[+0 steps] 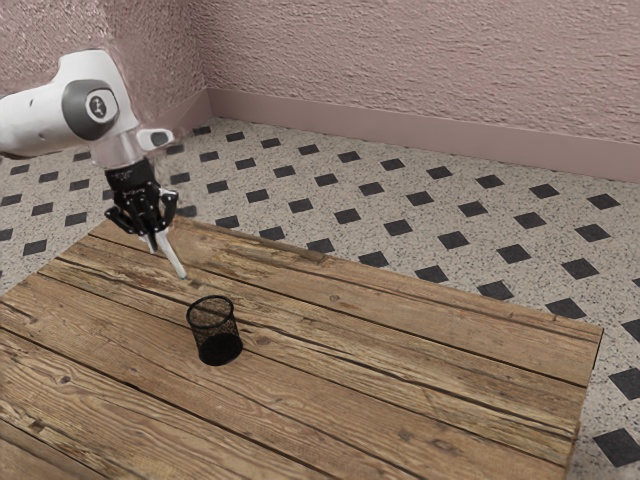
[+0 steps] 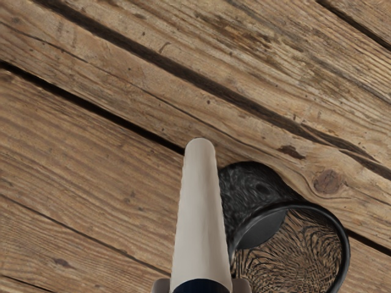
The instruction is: Take the marker out of the pen holder and place it to the left of the pen holder.
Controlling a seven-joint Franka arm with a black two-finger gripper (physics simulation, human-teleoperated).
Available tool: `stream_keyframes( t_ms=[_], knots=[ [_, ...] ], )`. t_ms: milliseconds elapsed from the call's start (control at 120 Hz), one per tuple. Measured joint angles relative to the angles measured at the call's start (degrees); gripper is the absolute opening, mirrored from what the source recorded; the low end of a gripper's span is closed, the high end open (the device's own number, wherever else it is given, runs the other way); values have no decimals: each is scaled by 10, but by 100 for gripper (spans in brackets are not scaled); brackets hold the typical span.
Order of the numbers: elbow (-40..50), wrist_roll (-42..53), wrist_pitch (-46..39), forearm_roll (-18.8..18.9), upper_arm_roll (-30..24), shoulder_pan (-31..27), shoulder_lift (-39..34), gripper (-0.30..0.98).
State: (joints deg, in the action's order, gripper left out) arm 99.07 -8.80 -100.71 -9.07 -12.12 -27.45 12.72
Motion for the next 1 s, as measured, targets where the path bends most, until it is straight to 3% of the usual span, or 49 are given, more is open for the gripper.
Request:
stream_keyframes(
  t_ms=[67, 475, 592, 725, 792, 833, 850, 933, 1000],
  knots=[
    [-16, 6, 4, -20, -10, -46, 34, -3],
    [-22, 40, 20, -75, -269, -365, 199, 1],
    [-22, 47, 24, -79, -290, -407, 252, 4],
    [-19, 57, 24, -75, -290, -427, 286, 22],
    [-11, 61, 26, -70, -289, -428, 264, 32],
    [0, 63, 33, -65, -270, -385, 188, 39],
    [3, 64, 38, -63, -239, -338, 142, 41],
    [4, 67, 63, -47, -14, -12, -58, 50],
    [-27, 70, 84, -23, 98, 217, -122, 55]
  ],
)
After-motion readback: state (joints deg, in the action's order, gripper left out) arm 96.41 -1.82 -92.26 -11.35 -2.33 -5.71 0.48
